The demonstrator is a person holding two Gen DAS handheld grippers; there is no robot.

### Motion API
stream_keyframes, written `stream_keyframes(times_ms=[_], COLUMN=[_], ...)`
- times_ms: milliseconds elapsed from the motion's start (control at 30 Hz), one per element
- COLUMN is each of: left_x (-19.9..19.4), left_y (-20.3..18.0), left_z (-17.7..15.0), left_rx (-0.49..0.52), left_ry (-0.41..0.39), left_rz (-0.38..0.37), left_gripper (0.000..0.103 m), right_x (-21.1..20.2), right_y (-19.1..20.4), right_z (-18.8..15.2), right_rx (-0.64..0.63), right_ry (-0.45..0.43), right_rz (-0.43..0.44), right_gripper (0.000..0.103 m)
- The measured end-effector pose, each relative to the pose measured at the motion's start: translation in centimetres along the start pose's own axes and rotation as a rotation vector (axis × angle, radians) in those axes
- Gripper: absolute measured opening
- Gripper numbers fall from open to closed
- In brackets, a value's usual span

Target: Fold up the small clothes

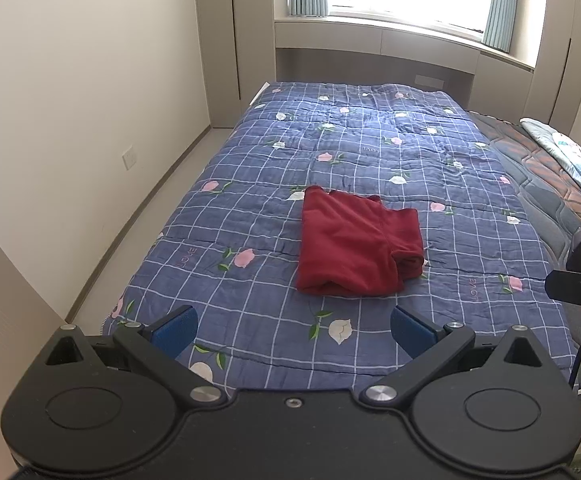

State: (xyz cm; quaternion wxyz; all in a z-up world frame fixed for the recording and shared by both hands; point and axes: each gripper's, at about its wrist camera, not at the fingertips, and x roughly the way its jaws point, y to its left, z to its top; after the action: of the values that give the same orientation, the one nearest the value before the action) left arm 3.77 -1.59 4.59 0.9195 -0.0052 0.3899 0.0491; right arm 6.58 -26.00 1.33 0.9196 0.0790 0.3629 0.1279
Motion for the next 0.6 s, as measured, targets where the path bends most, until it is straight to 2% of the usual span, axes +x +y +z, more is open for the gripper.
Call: stream_keyframes(times_ms=[600], left_x=[-0.33], left_y=[-0.73], left_z=[-0.51], left_rx=[0.013], left_ry=[0.004], left_rz=[-0.007], left_gripper=[0.102], right_x=[-0.36], right_y=[-0.45], right_z=[-0.54], right_rx=[0.022], right_ry=[0.003], right_rz=[-0.002], right_gripper=[0.103])
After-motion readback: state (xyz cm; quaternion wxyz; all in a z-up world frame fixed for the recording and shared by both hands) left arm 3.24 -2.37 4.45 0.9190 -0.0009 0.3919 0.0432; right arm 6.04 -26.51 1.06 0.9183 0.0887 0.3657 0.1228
